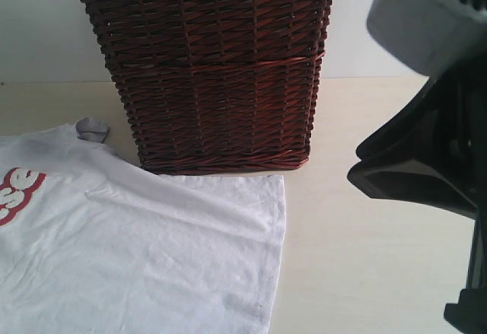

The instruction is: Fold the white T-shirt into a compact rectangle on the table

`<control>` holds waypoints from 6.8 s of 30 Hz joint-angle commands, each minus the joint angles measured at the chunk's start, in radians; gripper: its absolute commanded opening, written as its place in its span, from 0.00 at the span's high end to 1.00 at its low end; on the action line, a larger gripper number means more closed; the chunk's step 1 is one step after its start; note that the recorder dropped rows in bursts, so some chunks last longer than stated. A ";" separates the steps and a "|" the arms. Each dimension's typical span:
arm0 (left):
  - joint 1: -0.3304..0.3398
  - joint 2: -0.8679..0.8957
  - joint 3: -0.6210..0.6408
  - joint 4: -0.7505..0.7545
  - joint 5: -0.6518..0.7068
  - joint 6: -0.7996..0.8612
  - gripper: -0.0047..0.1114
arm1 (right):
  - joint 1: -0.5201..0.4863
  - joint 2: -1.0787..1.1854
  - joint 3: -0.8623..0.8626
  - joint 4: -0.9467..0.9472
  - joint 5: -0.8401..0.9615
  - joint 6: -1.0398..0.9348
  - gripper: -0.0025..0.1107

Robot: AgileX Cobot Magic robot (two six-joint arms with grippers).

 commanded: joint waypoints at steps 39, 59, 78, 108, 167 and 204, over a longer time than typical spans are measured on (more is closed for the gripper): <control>-0.214 -0.142 0.061 -0.738 0.497 -0.042 0.06 | -0.003 0.000 0.004 0.030 -0.020 0.000 0.83; -0.034 -0.557 0.059 -1.318 0.761 -0.254 0.06 | -0.003 0.009 0.051 0.030 -0.085 -0.030 0.83; -0.001 -0.903 0.117 -1.538 0.761 -0.517 0.06 | -0.003 0.009 0.051 0.034 -0.090 -0.015 0.83; -0.340 -1.347 0.117 -1.468 0.655 -0.454 0.06 | -0.003 0.010 0.051 0.048 -0.091 -0.015 0.83; -0.478 -1.971 0.894 -0.086 -0.439 -2.296 0.06 | -0.003 0.010 0.051 0.048 -0.093 -0.013 0.83; -0.480 -1.971 1.094 -0.060 -0.106 -2.190 0.06 | -0.003 0.010 0.051 0.048 -0.094 -0.015 0.83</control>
